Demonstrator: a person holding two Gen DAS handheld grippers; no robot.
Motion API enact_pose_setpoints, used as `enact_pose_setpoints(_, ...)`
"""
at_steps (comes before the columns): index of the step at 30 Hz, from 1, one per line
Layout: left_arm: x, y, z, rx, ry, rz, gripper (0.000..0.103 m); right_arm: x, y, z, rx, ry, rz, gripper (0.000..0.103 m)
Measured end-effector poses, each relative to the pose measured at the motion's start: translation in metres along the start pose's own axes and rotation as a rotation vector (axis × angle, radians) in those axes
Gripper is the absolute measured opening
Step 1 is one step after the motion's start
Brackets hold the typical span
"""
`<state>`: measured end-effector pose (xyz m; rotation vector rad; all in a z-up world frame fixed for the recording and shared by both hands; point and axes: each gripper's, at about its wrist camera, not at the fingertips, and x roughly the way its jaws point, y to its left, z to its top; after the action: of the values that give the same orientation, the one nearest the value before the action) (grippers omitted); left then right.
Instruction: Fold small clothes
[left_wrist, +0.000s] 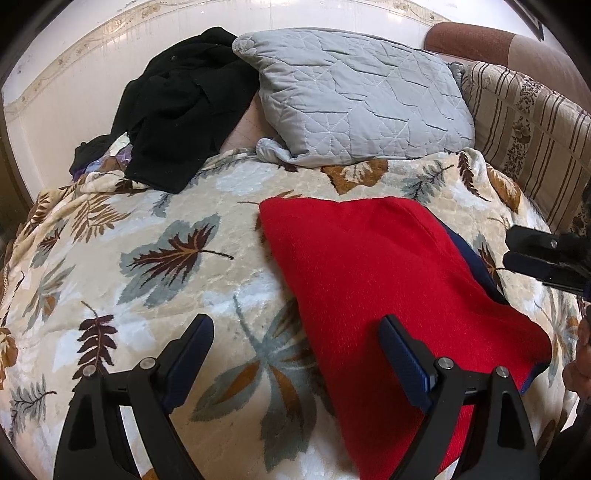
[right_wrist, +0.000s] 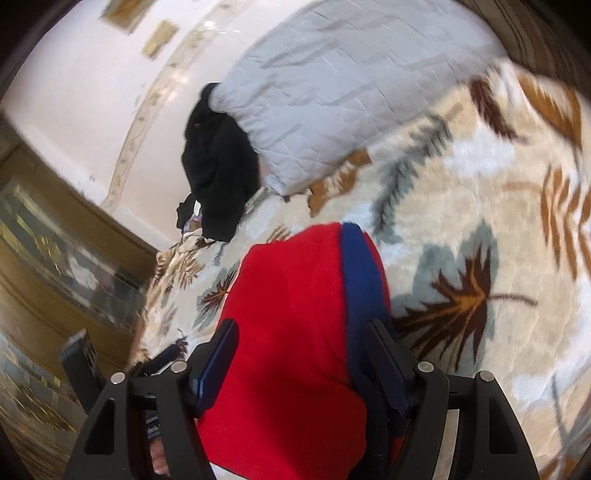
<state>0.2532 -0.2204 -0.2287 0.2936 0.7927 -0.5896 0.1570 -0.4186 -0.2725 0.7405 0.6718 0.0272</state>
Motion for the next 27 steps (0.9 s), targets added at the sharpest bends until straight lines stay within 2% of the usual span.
enact_pose_setpoints(2, -0.004, 0.004, 0.002, -0.010, -0.026, 0.036, 0.091, 0.004, 0.008, -0.002, -0.032, 0.007, 0.003, 0.060)
enact_pose_setpoints(5, -0.009, 0.016, 0.005, -0.055, -0.063, 0.061, 0.091, 0.021, 0.015, -0.001, -0.043, 0.027, -0.017, 0.059)
enact_pose_setpoints(7, -0.003, 0.019, 0.006, -0.058, -0.045, 0.071, 0.091, 0.043, 0.015, 0.002, -0.042, 0.084, -0.041, 0.059)
enact_pose_setpoints(9, 0.018, 0.016, 0.005, -0.022, 0.039, 0.057, 0.091, 0.069, 0.008, 0.003, -0.026, 0.157, -0.077, 0.058)
enact_pose_setpoints(10, 0.028, 0.013, 0.002, -0.005, 0.070, 0.056, 0.091, 0.076, 0.007, 0.004, -0.022, 0.164, -0.071, 0.058)
enact_pose_setpoints(12, 0.031, 0.013, 0.001, -0.003, 0.063, 0.076, 0.091, 0.076, 0.009, 0.009, -0.021, 0.171, -0.076, 0.059)
enact_pose_setpoints(16, 0.024, 0.020, 0.006, -0.020, 0.057, 0.051, 0.091, 0.059, 0.009, 0.020, -0.005, 0.145, -0.072, 0.063)
enact_pose_setpoints(17, 0.022, 0.023, 0.007, -0.033, 0.056, 0.044, 0.091, 0.055, 0.007, 0.022, 0.000, 0.140, -0.087, 0.067)
enact_pose_setpoints(18, 0.022, 0.028, 0.008, -0.064, 0.073, 0.006, 0.091, 0.051, 0.001, 0.025, 0.013, 0.139, -0.097, 0.069)
enact_pose_setpoints(22, 0.024, 0.041, 0.009, -0.139, 0.130, -0.141, 0.091, 0.039, -0.026, 0.028, 0.111, 0.159, -0.040, 0.069)
enact_pose_setpoints(27, 0.020, 0.032, 0.007, -0.109, 0.107, -0.111, 0.091, 0.026, -0.045, 0.021, 0.153, 0.163, -0.005, 0.070)
